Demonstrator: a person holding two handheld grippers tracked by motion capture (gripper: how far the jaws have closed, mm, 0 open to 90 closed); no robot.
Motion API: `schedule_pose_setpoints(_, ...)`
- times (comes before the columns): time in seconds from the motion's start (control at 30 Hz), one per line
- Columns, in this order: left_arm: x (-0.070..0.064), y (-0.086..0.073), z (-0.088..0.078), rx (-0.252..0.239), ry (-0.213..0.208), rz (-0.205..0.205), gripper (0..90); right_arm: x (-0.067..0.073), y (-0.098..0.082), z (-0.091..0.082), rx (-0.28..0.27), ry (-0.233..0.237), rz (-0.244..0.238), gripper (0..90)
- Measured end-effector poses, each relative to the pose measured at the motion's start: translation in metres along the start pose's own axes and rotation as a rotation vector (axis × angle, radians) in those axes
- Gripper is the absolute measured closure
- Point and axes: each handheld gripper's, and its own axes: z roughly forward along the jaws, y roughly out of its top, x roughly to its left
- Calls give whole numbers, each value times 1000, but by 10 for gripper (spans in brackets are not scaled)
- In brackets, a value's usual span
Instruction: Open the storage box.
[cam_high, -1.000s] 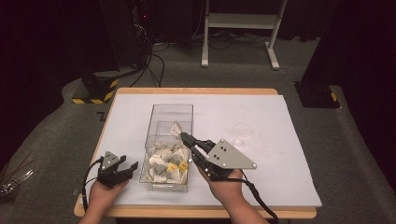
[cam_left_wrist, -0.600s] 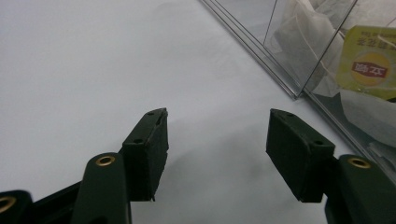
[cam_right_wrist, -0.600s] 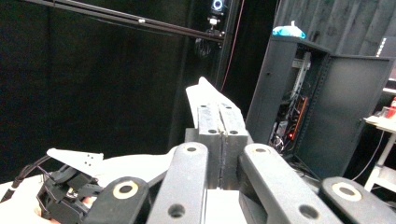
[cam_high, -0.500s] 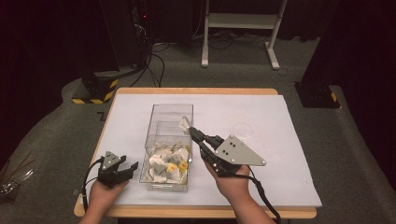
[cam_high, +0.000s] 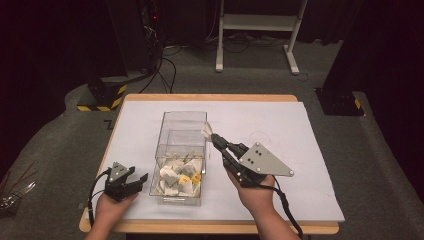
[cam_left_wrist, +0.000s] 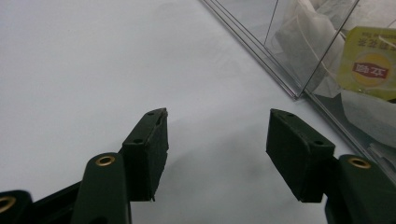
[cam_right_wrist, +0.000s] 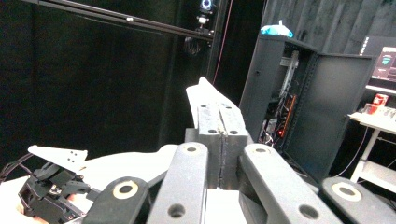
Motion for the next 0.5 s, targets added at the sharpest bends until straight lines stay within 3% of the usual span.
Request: schedule_pose_setpoints(0.5, 0, 0, 0, -2, -3, -2, 391, -6, -6, -5, -7, -19, 18, 900)
